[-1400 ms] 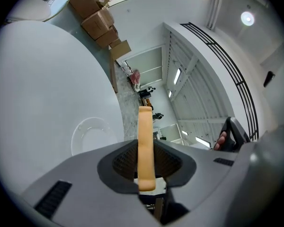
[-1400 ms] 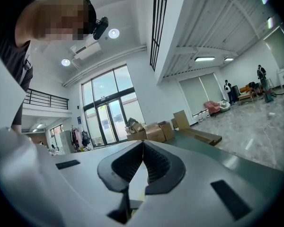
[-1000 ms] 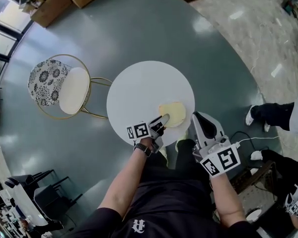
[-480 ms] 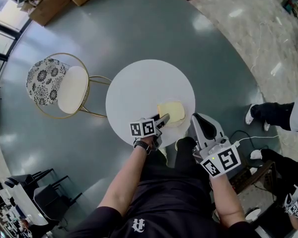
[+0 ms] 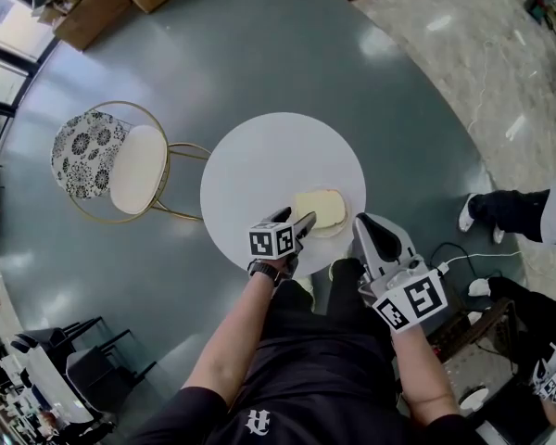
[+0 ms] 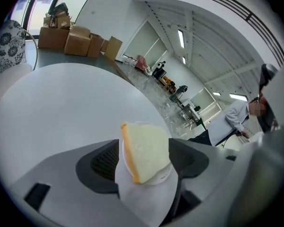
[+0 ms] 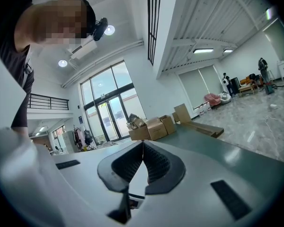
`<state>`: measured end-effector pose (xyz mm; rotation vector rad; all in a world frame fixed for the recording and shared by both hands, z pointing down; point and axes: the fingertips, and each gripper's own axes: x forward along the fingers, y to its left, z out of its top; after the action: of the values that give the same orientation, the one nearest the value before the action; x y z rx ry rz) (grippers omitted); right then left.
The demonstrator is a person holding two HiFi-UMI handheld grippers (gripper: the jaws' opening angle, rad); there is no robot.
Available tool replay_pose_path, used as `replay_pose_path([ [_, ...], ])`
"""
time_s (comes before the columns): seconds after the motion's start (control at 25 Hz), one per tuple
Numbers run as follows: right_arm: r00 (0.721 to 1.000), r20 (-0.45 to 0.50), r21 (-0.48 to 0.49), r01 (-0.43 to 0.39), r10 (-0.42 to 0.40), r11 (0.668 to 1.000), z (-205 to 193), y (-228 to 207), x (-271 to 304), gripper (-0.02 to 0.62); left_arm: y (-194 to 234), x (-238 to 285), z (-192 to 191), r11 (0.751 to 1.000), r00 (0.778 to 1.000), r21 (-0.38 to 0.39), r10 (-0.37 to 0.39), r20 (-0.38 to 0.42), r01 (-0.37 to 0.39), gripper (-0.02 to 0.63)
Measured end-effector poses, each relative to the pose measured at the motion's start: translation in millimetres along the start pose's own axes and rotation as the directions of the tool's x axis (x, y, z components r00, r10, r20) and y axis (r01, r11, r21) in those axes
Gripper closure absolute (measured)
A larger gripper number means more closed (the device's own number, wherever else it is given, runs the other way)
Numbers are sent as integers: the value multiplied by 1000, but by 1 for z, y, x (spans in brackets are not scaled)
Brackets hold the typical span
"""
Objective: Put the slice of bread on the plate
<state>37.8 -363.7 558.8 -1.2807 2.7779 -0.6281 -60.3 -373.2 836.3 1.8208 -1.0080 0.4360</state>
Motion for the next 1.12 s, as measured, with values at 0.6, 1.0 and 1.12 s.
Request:
replay_pose_path([
  [0.6,999,-46,-38,26,-28,999,26,20,7,589,-86,-108,92,981,963,190,-84,258,35,301],
  [1.0,1000,-8,-97,15,-16,995,77,56,0,589,-180,-214,149,925,886,369,-246,393,94,305],
  [1.12,999,26,-108,-17,20,994,95,71,-2,589,-201,-246,160,916,866,393,-257,430,77,381],
])
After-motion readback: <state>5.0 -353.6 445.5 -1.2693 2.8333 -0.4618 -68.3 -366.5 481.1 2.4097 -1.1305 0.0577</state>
